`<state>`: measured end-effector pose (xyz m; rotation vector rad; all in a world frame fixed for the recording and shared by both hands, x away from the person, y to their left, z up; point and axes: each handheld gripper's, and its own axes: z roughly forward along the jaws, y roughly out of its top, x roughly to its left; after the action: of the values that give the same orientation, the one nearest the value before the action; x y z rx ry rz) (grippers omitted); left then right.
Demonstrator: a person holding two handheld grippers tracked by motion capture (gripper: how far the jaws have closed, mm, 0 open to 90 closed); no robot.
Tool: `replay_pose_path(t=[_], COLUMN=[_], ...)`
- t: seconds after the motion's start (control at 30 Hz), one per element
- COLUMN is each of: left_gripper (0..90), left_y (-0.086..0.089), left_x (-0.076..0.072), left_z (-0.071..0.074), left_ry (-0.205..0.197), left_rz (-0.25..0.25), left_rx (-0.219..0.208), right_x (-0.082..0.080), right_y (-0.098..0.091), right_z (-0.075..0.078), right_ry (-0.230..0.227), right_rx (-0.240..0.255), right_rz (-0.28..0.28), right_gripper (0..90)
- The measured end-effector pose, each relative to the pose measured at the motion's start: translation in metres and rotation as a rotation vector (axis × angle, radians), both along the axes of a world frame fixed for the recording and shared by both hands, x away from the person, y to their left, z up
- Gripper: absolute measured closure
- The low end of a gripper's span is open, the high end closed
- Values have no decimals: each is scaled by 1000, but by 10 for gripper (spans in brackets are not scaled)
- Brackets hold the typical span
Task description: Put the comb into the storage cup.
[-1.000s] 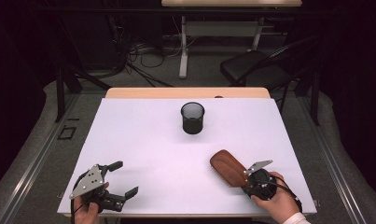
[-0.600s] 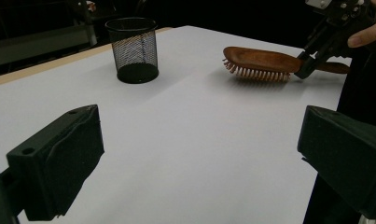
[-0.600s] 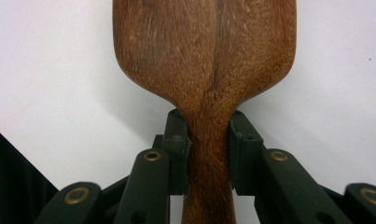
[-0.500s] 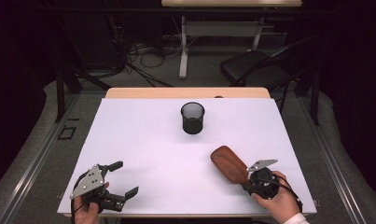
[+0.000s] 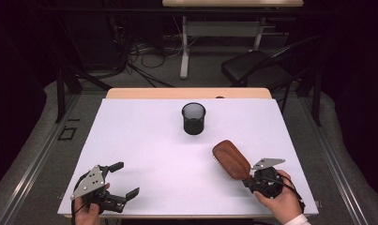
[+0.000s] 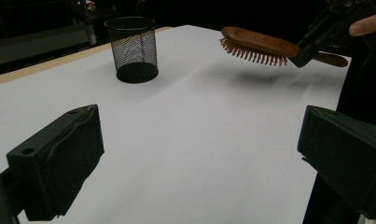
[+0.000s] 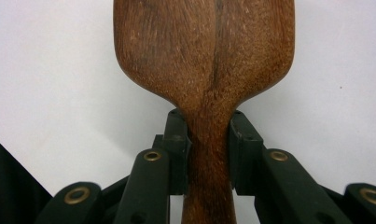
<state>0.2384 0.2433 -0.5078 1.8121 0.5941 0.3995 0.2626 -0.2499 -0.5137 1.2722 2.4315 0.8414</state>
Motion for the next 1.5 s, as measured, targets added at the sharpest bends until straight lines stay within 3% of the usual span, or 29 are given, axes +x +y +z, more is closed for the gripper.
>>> replay_pose_path(t=[0.23, 0.73, 1.5], left_gripper=[4, 4, 4], left_y=[0, 0, 0], left_x=[0, 0, 1], left_z=[0, 0, -1], left_ry=[-1, -1, -1], left_rz=[3, 1, -2], left_rx=[-5, -3, -3], right_x=[-1, 4, 16], right_y=[0, 2, 19], right_z=[4, 20, 34], right_ry=[-20, -110, -245], right_rx=[16, 103, 139], right_rz=[-9, -43, -46], right_gripper=[723, 722, 722])
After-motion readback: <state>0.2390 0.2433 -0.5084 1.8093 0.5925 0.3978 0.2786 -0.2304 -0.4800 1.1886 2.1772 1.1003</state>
